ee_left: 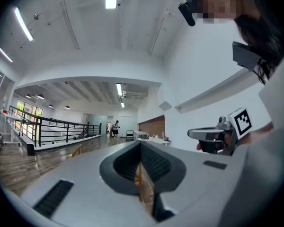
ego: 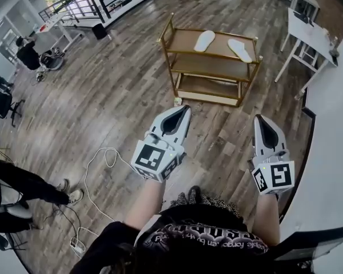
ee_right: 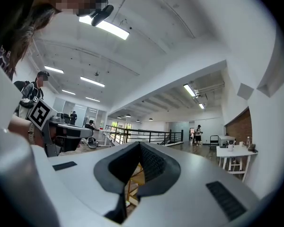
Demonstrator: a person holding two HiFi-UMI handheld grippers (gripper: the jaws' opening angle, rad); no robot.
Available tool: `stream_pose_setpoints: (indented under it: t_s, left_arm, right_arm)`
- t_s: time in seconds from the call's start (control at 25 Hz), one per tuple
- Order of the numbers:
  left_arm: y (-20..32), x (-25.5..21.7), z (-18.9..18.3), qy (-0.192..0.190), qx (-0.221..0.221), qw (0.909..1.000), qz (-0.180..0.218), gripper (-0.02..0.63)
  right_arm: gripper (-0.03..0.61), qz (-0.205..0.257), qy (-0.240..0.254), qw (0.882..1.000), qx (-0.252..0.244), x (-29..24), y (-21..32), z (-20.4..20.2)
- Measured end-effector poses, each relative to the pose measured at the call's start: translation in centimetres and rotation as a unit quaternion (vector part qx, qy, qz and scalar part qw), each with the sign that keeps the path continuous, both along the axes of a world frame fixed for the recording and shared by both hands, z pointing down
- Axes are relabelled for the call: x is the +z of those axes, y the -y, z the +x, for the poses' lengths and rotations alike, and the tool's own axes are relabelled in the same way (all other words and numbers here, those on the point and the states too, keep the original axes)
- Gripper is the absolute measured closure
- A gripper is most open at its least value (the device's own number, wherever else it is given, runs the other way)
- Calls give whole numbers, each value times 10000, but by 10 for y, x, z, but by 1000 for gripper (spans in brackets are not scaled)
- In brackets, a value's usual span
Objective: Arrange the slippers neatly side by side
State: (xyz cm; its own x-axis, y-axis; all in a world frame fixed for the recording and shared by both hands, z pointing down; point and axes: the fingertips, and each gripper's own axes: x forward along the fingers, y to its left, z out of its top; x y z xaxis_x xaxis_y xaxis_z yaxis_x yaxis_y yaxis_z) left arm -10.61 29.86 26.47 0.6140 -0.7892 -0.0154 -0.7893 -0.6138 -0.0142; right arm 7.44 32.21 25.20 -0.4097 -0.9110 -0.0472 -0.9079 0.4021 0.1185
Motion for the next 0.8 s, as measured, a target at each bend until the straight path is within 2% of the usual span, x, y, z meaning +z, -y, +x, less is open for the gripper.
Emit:
stream_pose_setpoints:
  t_s: [0.16, 0.32, 0.52, 0.8]
  left_arm:
    - [43, 8, 4, 79, 13, 9999, -97, 617]
    - [93, 12, 18, 269, 123, 9996, 15, 617]
    - [165, 18, 27, 209, 76, 9997, -106, 617]
    - [255, 18, 51, 222, -65, 9996, -151, 617]
  right_arm:
    - [574, -112, 47, 9999, 28, 6, 42, -5]
    - [574, -80, 20, 9999, 93, 11, 91, 4]
    - [574, -74, -201, 9997, -155, 19, 163, 15]
    - [575, -168, -212, 9978, -599, 21, 259, 28]
